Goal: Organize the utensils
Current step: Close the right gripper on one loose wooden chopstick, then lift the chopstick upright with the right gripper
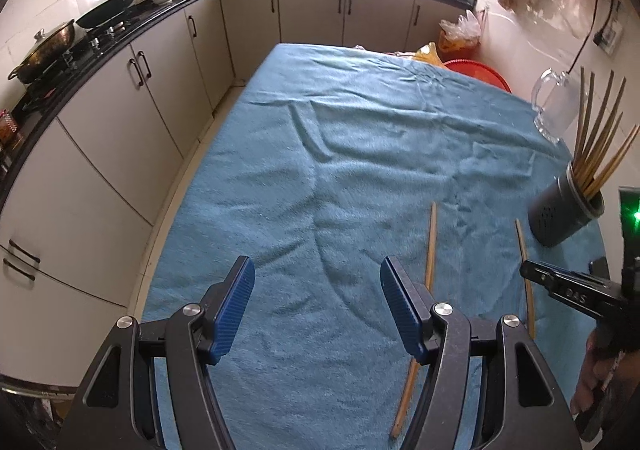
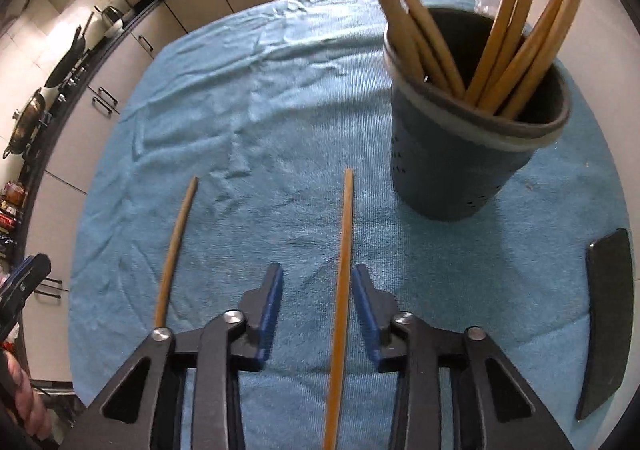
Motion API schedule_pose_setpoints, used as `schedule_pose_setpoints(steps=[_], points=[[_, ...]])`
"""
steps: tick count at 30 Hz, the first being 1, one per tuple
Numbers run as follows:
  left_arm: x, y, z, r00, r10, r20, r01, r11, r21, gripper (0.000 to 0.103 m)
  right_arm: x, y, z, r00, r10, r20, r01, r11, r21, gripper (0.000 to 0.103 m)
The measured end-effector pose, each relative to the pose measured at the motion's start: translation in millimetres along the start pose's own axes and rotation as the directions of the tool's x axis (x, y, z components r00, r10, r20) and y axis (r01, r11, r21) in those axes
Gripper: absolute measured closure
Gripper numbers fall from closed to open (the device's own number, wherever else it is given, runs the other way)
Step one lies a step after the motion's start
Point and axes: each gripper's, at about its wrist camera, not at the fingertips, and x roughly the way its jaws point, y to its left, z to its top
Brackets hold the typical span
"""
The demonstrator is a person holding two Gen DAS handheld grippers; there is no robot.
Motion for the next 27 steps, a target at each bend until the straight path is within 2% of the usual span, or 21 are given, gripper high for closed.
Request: schedule_pose_setpoints(steps=[7, 9, 13, 18, 23, 26, 27], points=[[11.5, -13.7, 2.1, 0.999, -0.026, -0.03, 0.026, 0.999, 0.031, 0.039, 14.7, -0.6, -1.0, 0.999, -0.021, -0.033, 0.021, 1.0, -0.016, 0.081], [16.3, -18.8, 3.6, 0.999, -0.033, -0.041, 0.035, 0.999, 0.037, 0.039, 16.4, 3.4, -1.3, 0.999, -0.015, -0.039, 0.013, 0.999, -0.04, 0.095], [28.5, -35.3, 7.3, 0.996, -0.059, -0.071, 0.064, 0.996, 0.063, 0.039, 15.3, 7.5, -5.6, 0.999, 0.011, -0.051, -0.014, 0.998, -0.068, 0.096], [48.1, -63.4, 11.1, 0.988, -0.097, -0.116, 0.11, 0.988, 0.108, 0.039, 7.7, -2.9, -12.3, 0.998, 0.002, -0.06, -0.006, 0.998, -0.058, 0.096], [72.4, -87.0, 13.2, 0.981, -0.105, -0.165, 0.13, 0.981, 0.146, 0.039, 6.0, -12.8, -13.5, 0.997, -0.004, -0.077, 0.001, 0.999, -0.051, 0.095], [85.0, -97.7, 16.2, 0.977, -0.104, -0.188, 0.136, 0.977, 0.166, 0.044, 5.4, -16.7, -13.5, 0.996, 0.0, -0.085, -0.004, 0.999, -0.048, 0.095], [88.7, -100.1, 16.8, 0.976, -0.098, -0.196, 0.133, 0.976, 0.173, 0.051, 5.7, -17.0, -13.0, 0.996, 0.0, -0.087, -0.004, 0.999, -0.049, 0.095]])
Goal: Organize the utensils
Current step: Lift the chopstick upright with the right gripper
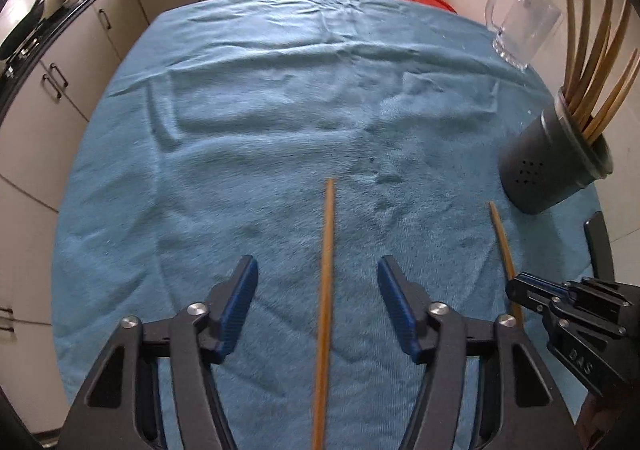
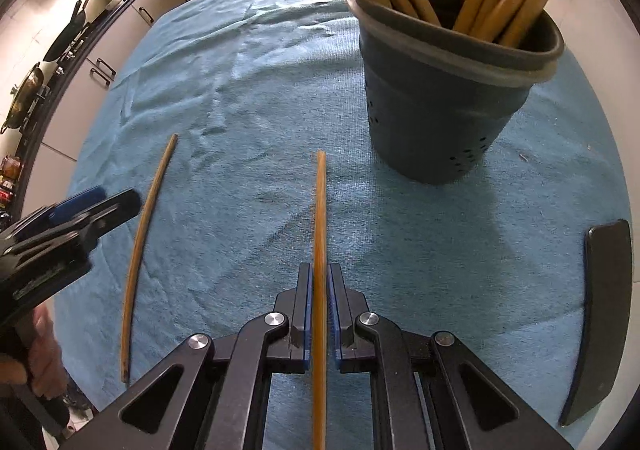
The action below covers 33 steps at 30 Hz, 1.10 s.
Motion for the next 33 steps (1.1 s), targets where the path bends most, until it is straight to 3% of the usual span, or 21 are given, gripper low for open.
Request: schedule_pose_setpoints(steps=[1, 5, 14, 17, 21, 33], points=[[4.8, -1.3, 1.9, 1.0, 0.001, -0.016, -0.001, 1.0, 0.006, 0.057, 0.4, -0.1, 0.6, 1.0, -0.001, -0.002, 0.001, 1.0, -0.003, 0.095], [19.1, -2.3, 4.0, 0.998, 0.012, -0.065, -0.012, 1.0, 0.009, 0.064, 2.3, 2.2, 4.1, 1.0, 0.0, -0.015, -0.001, 1.0, -0.016, 0.095], [21.6, -2.7, 5.9, 0.999, 0.042, -0.034, -0.041, 0.998, 0.044, 0.073, 10.5, 15.4, 18.0, 0.999, -0.032, -0.028, 0.03, 0.998, -0.053, 0.093], [20.2, -0.1, 4.5, 0.998, 0.049, -0.024, -0.049, 0.998, 0.04, 0.08, 11.4, 19.3, 18.5, 0.998, -0.052, -0.022, 0.05, 0.997, -0.065, 0.092], [18.2, 5.0, 3.0, 0.998, 0.054, -0.019, -0.054, 0.998, 0.024, 0.097, 11.1, 23.0, 16.1, 0.997, -0.076, -0.009, 0.075, 0.993, -0.095, 0.094], [5.2, 0.9, -11.5, 1.0, 0.026, 0.016, -0.026, 1.0, 0.012, 0.097, -8.9, 28.7, 5.1, 0.994, -0.08, 0.072, 0.088, 0.989, -0.12, 0.096]])
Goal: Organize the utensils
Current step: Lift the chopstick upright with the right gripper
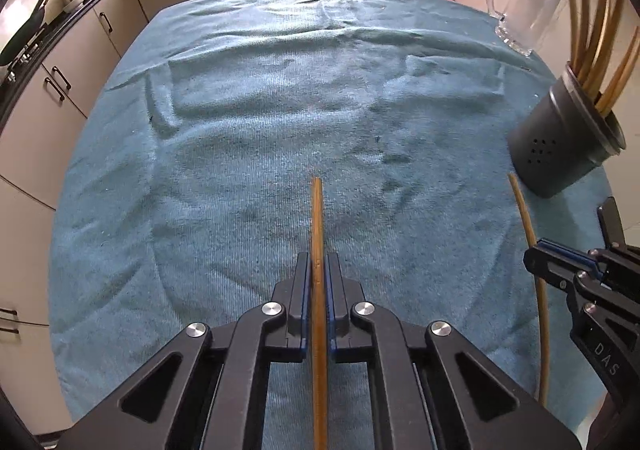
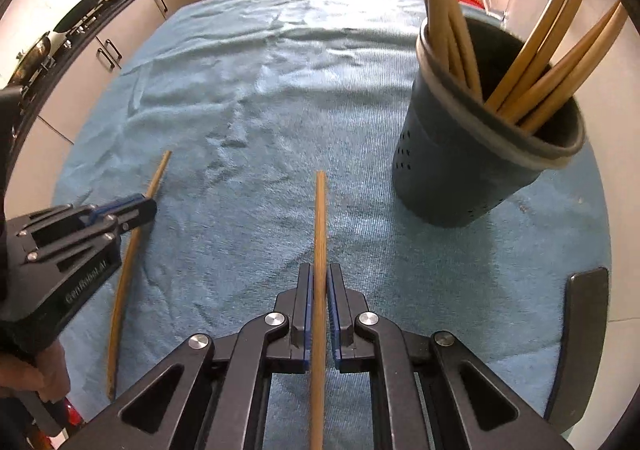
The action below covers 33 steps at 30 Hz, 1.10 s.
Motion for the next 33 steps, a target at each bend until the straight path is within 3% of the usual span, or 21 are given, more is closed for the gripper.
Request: schedule_pose_setpoints(steps=[33], points=[[-102.7, 9.2, -18.8, 0.978, 0.034, 0.206, -0.02, 0.997, -0.07, 0.097, -93.0, 33.6, -11.8, 0.978, 0.042, 0.204, -0.021, 0.994, -0.103, 0.096]])
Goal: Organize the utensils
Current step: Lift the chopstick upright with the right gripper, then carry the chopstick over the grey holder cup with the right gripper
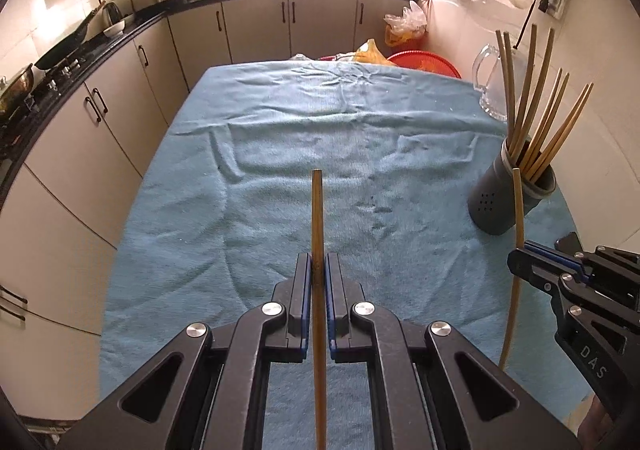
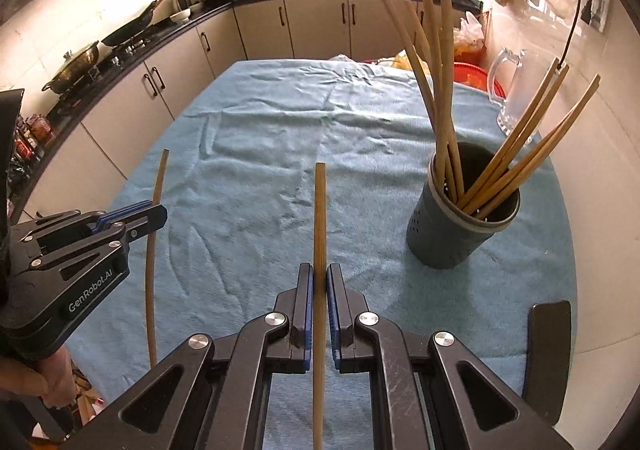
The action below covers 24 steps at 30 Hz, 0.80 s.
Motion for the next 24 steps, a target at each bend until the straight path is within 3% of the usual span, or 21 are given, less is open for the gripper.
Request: schedule_pose_setpoints(steps=[24], points=[[-57.0, 6.3, 12.7, 0.992, 0.032, 0.124, -0.03, 0.999, -0.02, 0.097, -44.1, -4.5, 10.4, 0.988, 0.07, 0.14, -0.074, 0.997, 0.026, 0.096]])
